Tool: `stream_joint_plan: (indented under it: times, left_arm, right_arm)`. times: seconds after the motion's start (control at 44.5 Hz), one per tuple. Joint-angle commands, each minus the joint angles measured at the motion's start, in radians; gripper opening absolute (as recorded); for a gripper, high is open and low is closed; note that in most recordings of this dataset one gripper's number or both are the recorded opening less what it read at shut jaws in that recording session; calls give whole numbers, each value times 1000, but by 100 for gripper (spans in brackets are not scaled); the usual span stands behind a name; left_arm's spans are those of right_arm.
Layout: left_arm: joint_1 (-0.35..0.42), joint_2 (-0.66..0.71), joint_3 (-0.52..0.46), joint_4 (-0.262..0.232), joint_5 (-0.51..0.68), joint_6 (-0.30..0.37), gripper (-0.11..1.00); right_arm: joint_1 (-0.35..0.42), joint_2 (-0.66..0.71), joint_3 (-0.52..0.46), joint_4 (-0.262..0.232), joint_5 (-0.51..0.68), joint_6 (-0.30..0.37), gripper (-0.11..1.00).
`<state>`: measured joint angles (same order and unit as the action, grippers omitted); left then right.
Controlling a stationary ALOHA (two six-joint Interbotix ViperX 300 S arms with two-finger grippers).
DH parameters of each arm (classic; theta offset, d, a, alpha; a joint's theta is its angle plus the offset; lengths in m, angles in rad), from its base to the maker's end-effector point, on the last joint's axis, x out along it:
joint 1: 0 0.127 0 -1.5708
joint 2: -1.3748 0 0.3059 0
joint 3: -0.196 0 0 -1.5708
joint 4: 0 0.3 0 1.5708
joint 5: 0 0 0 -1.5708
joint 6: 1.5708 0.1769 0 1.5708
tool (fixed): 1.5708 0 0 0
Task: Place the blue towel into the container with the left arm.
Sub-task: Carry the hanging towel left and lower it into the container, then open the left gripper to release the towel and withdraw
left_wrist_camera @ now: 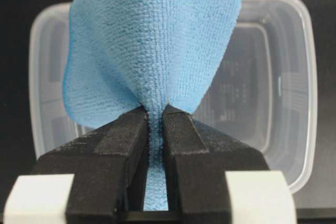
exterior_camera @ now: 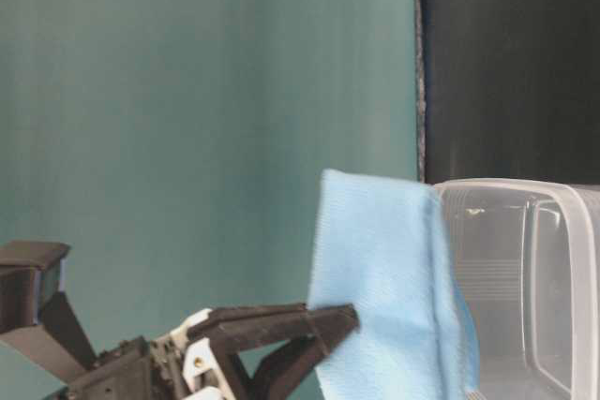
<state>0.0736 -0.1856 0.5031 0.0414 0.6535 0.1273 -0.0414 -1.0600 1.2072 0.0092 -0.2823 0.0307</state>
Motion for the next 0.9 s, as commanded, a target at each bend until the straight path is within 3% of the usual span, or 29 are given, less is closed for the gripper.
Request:
stream_joint_plan:
  times: [0.0, 0.18, 0.382, 0.472, 0.742, 0.877]
  left_arm:
    - [3, -11, 3, 3, -11, -2, 5]
    - [5, -12, 11, 3, -14, -6, 9]
    - [5, -17, 14, 3, -63, -12, 69]
    - [5, -34, 15, 3, -98, -20, 87]
    - [-5, -229, 54, 3, -172, -71, 86]
    - [-15, -367, 123, 3, -285, -100, 87]
  right_arm:
    - [-3, 6, -9, 3, -11, 0, 77]
    - [-2, 6, -9, 3, -17, 0, 77]
    - [-2, 6, -9, 3, -17, 2, 77]
    - [-2, 6, -8, 3, -17, 2, 77]
    - [-2, 6, -9, 3, -17, 2, 77]
    - [-3, 6, -9, 3, -17, 0, 77]
